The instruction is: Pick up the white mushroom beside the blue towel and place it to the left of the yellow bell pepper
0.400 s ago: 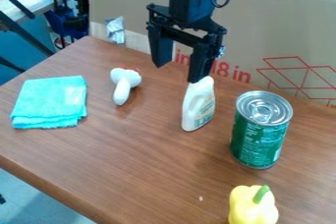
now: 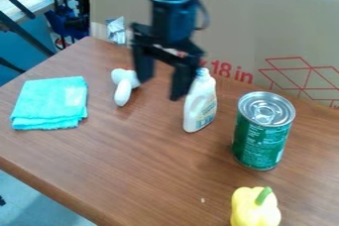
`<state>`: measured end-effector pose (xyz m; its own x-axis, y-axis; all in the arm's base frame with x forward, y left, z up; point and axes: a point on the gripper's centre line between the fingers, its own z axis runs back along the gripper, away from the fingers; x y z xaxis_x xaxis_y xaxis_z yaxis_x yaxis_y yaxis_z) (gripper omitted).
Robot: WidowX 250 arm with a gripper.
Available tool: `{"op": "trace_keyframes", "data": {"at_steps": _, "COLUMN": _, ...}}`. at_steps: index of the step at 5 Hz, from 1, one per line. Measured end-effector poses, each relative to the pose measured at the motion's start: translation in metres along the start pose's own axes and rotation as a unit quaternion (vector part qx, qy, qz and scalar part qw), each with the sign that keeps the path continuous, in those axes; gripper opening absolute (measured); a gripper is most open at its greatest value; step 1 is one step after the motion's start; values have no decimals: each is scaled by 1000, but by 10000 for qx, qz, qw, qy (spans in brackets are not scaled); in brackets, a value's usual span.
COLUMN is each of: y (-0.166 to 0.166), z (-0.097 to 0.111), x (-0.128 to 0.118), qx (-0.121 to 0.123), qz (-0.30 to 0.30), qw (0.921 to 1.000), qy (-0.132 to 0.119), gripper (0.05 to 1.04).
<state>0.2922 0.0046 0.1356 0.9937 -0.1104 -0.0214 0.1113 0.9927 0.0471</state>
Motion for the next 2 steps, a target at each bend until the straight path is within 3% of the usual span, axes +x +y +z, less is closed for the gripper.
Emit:
{"op": "trace_keyframes", "data": {"at_steps": 1, "y": 37, "z": 2, "x": -7, "qx": 8, "qz": 637, "qw": 9980, "qy": -60, "gripper": 1002}}
{"op": "trace_keyframes", "data": {"at_steps": 2, "y": 60, "z": -10, "x": -4, "qx": -21, "qz": 776, "qw": 9969, "qy": -108, "gripper": 1002}}
